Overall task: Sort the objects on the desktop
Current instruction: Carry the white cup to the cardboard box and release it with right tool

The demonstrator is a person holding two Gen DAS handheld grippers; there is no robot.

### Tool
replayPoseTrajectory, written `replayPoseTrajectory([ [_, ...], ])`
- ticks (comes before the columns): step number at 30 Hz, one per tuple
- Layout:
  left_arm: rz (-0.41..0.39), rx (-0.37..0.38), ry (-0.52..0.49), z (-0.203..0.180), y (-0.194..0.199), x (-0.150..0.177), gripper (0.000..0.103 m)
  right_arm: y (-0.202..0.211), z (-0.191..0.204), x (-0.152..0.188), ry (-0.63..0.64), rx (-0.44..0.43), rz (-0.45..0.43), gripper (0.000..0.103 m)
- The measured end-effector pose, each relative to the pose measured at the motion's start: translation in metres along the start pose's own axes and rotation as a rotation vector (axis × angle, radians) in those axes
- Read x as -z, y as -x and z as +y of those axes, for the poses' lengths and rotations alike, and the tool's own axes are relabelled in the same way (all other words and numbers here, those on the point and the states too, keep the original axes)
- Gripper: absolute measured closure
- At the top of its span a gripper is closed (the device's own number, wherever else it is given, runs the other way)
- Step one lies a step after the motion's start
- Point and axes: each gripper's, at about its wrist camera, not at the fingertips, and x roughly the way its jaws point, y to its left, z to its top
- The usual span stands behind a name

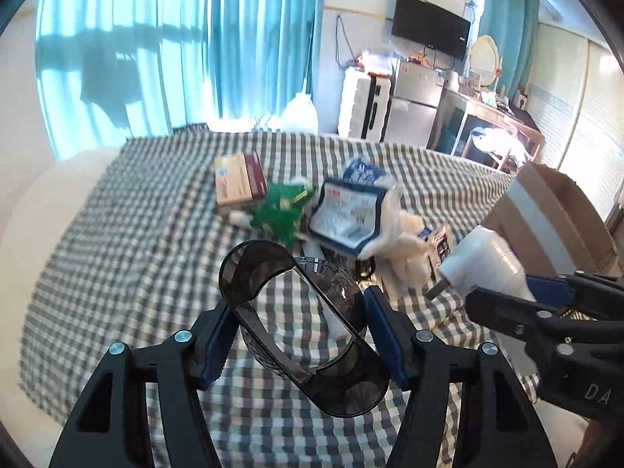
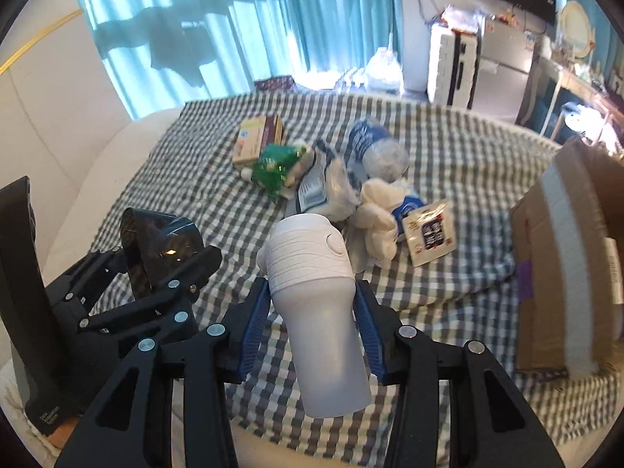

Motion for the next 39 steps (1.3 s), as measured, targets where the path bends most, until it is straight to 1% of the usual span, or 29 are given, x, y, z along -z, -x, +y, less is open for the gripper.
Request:
replayPoseTrajectory([
  [4, -0.028, -0.001, 0.006, -0.003, 0.026, -0.010, 0.038, 0.033, 0.004, -0.002, 0.005, -0.006, -0.055, 0.059],
  [10, -0.074, 0.021, -0.017, -0.023, 0.066, -0.025, 0.038, 0.076, -0.001, -0.001, -0.024, -0.016, -0.117, 0.059],
  [14, -0.108, 0.047, -0.064, -0.047, 0.089, -0.038, 0.038, 0.109, -0.013, 0.000, -0.053, -0.014, -0.169, 0.059],
  [18, -0.136, 0.100, -0.106, -0.078, 0.105, -0.053, 0.038, 0.133, -0.031, -0.003, -0.084, 0.008, -0.202, 0.059],
  [22, -0.117, 0.170, -0.130, -0.110, 0.102, -0.064, 0.038, 0.153, -0.055, -0.009, -0.103, 0.057, -0.225, 0.059],
  [25, -0.117, 0.209, -0.172, -0.139, 0.097, -0.069, 0.038, 0.168, -0.080, -0.012, -0.128, 0.096, -0.242, 0.059],
  [27, -0.104, 0.263, -0.190, -0.157, 0.092, -0.075, 0.038, 0.175, -0.100, -0.011, -0.142, 0.128, -0.250, 0.059],
  [28, -0.100, 0.278, -0.193, -0.165, 0.091, -0.076, 0.038, 0.177, -0.107, -0.012, -0.148, 0.137, -0.250, 0.059],
  [29, -0.099, 0.295, -0.200, -0.174, 0.089, -0.079, 0.045, 0.179, -0.120, -0.013, -0.164, 0.152, -0.250, 0.059],
  [30, -0.094, 0.311, -0.213, -0.183, 0.086, -0.083, 0.048, 0.181, -0.131, -0.013, -0.178, 0.161, -0.250, 0.059],
  [34, -0.091, 0.360, -0.272, -0.224, 0.069, -0.096, 0.048, 0.185, -0.174, -0.011, -0.218, 0.208, -0.247, 0.059],
  [36, -0.087, 0.400, -0.278, -0.244, 0.059, -0.105, 0.050, 0.182, -0.196, -0.012, -0.236, 0.232, -0.238, 0.059],
  [39, -0.076, 0.412, -0.279, -0.266, 0.050, -0.113, 0.049, 0.179, -0.226, -0.011, -0.275, 0.247, -0.231, 0.059],
])
